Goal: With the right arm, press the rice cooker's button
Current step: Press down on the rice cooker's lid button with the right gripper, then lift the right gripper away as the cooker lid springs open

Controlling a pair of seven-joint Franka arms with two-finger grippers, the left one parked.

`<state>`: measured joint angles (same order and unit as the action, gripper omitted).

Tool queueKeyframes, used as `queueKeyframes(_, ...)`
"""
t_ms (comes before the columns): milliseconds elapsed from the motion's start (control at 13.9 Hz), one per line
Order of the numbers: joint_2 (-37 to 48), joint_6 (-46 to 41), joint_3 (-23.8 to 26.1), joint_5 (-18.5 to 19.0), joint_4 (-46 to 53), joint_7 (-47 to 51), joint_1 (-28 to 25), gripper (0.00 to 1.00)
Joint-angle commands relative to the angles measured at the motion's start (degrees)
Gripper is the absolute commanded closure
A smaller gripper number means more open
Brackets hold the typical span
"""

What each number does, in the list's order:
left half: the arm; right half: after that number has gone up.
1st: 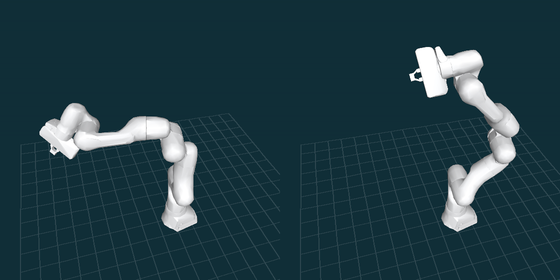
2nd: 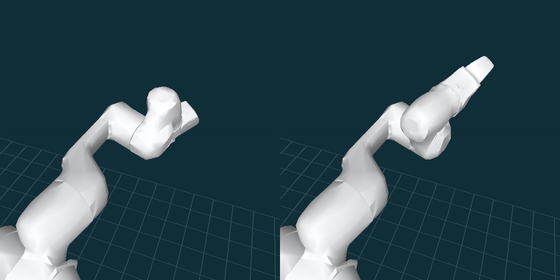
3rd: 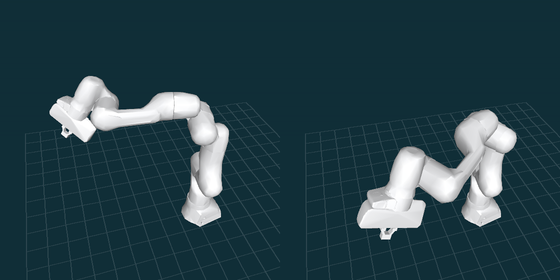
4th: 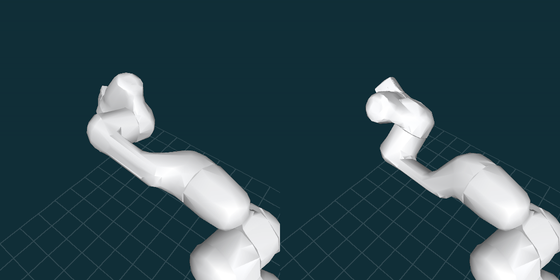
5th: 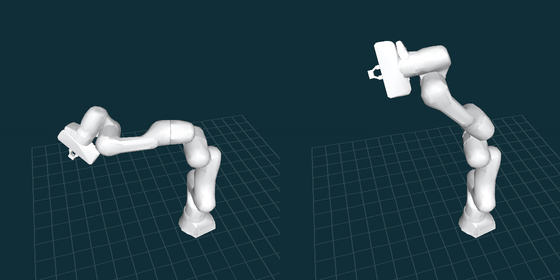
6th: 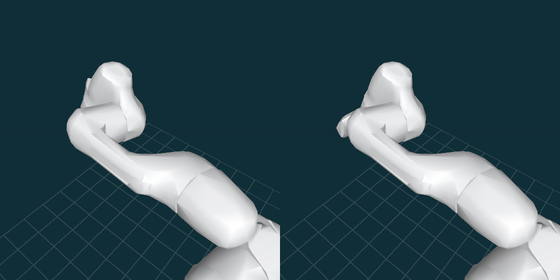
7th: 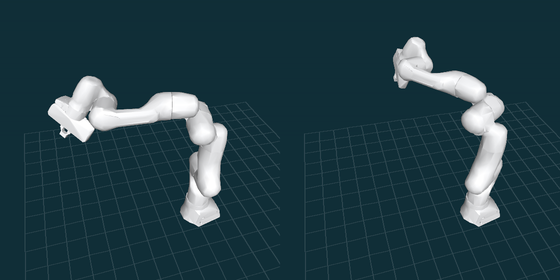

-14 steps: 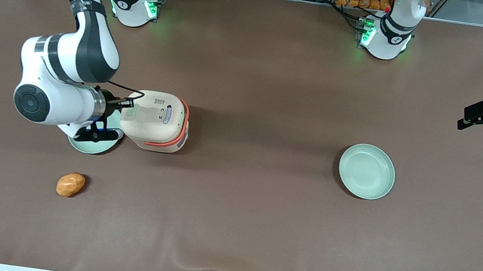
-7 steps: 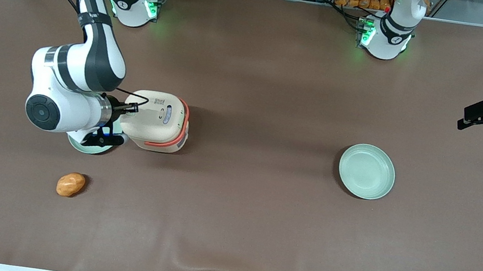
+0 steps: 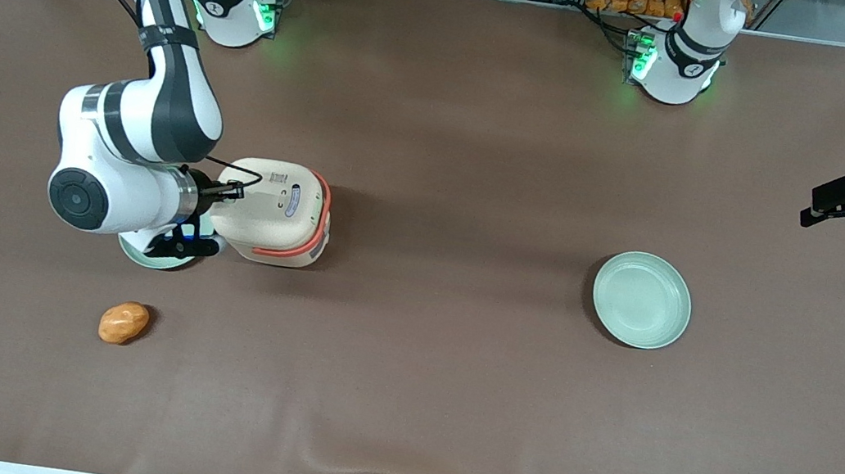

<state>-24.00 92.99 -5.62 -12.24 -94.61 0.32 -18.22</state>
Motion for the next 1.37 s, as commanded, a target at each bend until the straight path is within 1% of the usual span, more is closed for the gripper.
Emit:
queueKeyframes(0,-1.58,2.20,-0.44,-0.15,-0.40,-0.50,-0.32,1.00)
queueKeyframes(216,0.00,1.15,-0.36,-0.50,1.44,-0.06,-0.15,1.00)
queueKeyframes(504,3.69,-4.82,-0.44,-0.50,7.23,0.21,0.38,0.99)
queueKeyframes(576,4.48,-5.44,-0.44,-0.50,8.12,0.29,0.47,0.93)
queueKeyframes(648,5.18,-5.54,-0.44,-0.50,8.30,0.29,0.47,0.82)
queueKeyframes(720,5.71,-5.54,-0.44,-0.50,8.48,0.29,0.56,0.69)
queueKeyframes(792,6.06,-5.54,-0.44,-0.50,9.17,0.21,0.56,0.57)
queueKeyframes(936,6.77,-5.54,-0.44,-0.50,10.76,0.21,1.08,0.40)
queueKeyframes(1080,8.17,-5.01,-0.44,-0.33,11.64,0.21,1.43,0.20)
queueKeyframes(1152,9.05,-4.84,-0.36,-0.33,11.90,0.21,1.78,0.06)
queueKeyframes(1224,10.19,-4.84,-0.35,-0.24,11.99,-0.23,2.22,0.00)
queueKeyframes(1296,11.42,-4.84,-0.35,0.11,12.08,-0.23,2.84,0.00)
